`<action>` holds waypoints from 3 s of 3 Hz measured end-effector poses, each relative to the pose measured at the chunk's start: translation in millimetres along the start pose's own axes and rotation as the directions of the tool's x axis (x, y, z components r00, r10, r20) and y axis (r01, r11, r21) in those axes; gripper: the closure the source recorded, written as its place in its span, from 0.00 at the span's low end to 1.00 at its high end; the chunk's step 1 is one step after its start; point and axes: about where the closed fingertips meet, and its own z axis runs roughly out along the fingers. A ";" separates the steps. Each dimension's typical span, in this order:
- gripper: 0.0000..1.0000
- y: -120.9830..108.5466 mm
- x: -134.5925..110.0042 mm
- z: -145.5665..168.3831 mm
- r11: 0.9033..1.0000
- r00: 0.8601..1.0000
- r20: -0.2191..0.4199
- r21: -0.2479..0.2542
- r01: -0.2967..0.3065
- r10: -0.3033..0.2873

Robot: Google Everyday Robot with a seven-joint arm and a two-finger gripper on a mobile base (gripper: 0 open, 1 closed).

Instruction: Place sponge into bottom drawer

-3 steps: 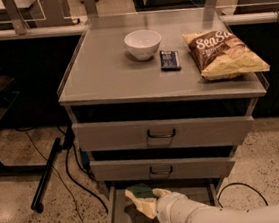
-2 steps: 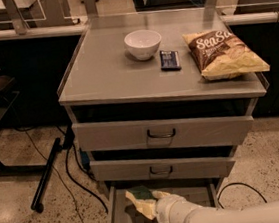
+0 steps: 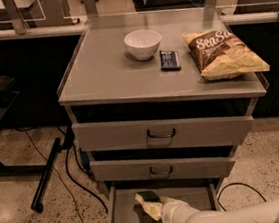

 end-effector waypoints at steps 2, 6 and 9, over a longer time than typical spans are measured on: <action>1.00 -8.5 7.2 7.1 0.999 1.000 -0.004 0.027 -0.025 0.025; 1.00 -62.8 46.4 56.3 0.977 0.987 0.005 0.140 -0.162 0.163; 1.00 -90.4 89.4 121.1 0.965 0.983 0.012 0.192 -0.181 0.182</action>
Offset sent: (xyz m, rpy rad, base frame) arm 0.0005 -0.0055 -0.0194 -0.0100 0.0283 -0.0489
